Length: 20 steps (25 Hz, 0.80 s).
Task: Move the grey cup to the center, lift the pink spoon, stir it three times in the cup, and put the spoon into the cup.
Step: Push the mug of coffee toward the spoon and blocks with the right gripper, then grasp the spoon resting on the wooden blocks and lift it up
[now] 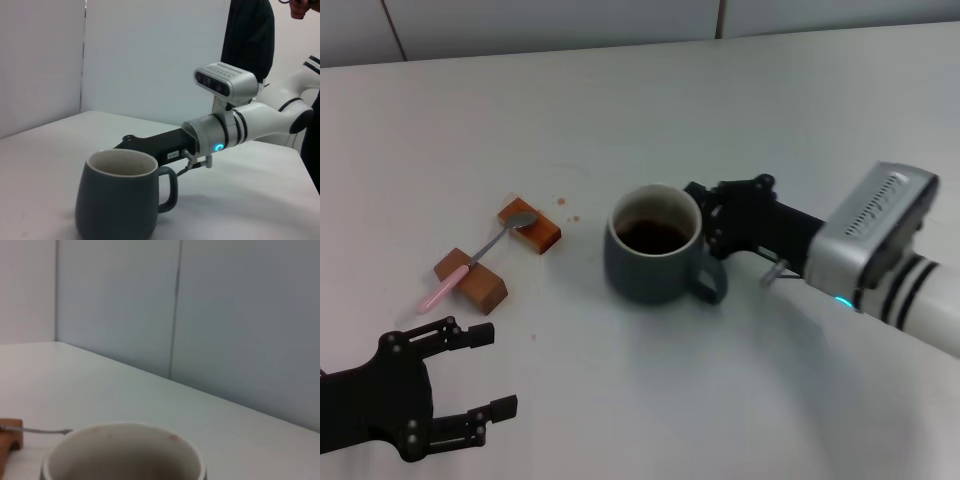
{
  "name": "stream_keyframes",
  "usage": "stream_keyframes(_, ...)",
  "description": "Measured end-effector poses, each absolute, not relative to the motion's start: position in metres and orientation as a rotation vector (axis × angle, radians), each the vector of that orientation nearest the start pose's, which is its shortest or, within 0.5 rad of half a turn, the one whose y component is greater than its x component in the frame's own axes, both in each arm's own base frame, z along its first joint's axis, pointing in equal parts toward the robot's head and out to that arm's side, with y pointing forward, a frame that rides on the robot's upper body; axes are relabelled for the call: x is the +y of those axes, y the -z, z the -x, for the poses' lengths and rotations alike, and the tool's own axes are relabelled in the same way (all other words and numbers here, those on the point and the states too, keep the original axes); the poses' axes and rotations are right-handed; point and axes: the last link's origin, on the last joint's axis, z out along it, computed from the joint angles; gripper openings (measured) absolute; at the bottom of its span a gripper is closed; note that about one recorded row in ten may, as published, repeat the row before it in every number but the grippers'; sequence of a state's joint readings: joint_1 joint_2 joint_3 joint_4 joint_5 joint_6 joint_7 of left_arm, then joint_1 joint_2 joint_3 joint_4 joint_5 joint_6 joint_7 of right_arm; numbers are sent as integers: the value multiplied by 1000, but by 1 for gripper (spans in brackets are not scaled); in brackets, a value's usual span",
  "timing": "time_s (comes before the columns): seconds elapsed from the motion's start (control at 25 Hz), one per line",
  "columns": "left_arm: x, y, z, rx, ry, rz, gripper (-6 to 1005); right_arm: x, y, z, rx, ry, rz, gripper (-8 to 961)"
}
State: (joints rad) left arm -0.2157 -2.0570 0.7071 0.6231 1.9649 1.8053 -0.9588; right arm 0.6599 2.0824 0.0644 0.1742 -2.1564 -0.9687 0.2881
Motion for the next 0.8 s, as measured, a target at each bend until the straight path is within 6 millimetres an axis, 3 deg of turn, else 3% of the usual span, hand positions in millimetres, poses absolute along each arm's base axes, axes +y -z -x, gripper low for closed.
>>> stream_keyframes(0.24, 212, -5, 324, -389, 790, 2762, 755, 341, 122, -246, 338, -569, 2381, 1)
stream_keyframes(0.44, 213, -5, 324, -386, 791, 2763, 753, 338, 118, -253, 365, -583, 2348, 2)
stream_keyframes(0.6, 213, -4, 323, -384, 793, 2764, 751, 331, 89, -273, 416, -698, 2182, 2)
stream_keyframes(0.64, 214, -4, 323, -383, 793, 2764, 751, 322, 67, -282, 406, -792, 2081, 3)
stream_keyframes(0.68, 214, -4, 323, -383, 793, 2764, 750, 322, 67, -282, 406, -792, 2081, 3)
stream_keyframes(0.72, 214, -4, 323, -381, 793, 2765, 750, 305, 42, -289, 358, -920, 2009, 3)
stream_keyframes(0.8, 214, -4, 322, -379, 794, 2765, 749, 296, 31, -291, 332, -978, 1998, 3)
